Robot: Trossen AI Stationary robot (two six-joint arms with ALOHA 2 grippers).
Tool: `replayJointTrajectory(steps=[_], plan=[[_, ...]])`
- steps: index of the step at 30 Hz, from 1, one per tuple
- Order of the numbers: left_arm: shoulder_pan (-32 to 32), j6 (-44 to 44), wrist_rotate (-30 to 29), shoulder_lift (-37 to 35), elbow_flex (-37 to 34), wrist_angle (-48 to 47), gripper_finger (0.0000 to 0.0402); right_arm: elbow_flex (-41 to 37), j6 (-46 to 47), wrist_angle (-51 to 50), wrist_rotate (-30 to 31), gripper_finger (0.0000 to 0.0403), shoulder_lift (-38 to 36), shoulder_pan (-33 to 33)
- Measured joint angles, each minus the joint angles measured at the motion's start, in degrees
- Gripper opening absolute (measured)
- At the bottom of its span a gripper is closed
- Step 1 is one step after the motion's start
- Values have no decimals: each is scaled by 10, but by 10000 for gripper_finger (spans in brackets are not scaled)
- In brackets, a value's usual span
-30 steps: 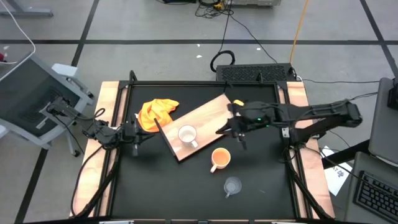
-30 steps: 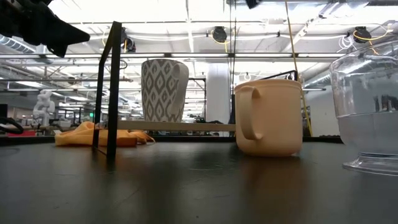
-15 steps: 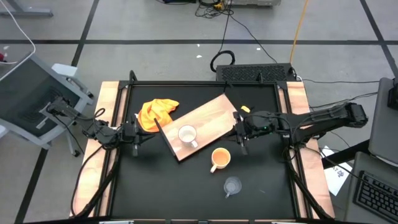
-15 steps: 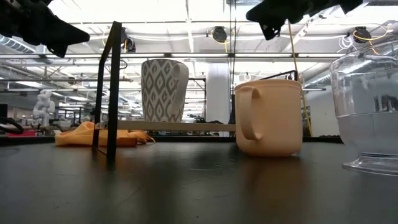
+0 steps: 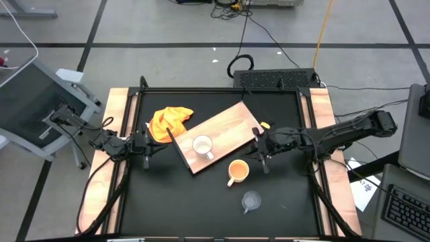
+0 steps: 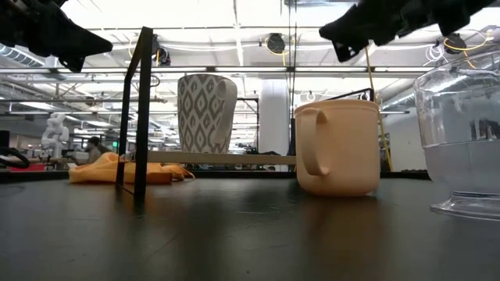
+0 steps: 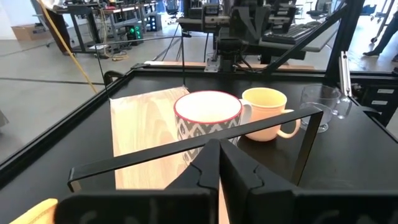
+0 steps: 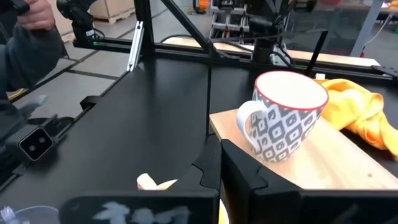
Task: Stack small to large cups/mugs on shelf
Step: Put the orange mug on the shelf
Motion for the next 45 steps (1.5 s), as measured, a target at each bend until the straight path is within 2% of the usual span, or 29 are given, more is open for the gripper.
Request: replayJointTrajectory(steps=[6,10,17,34,39,45], plan=[[0,12,0,0,0,0,30,-43,-4,80,0,0,0,0],[0,13,0,0,0,0,30,-53,-4,82,0,0,0,0],[0,13,0,0,0,0,31,-54,-17,84,3,0,0,2],[0,26,0,0,0,33,31,-54,-60,185,-1,0,0,26],[0,34,17,1,0,34,31,-54,-90,227,0,0,0,29],[0,34,52,1,0,34,31,-42,-57,189,1,0,0,57]])
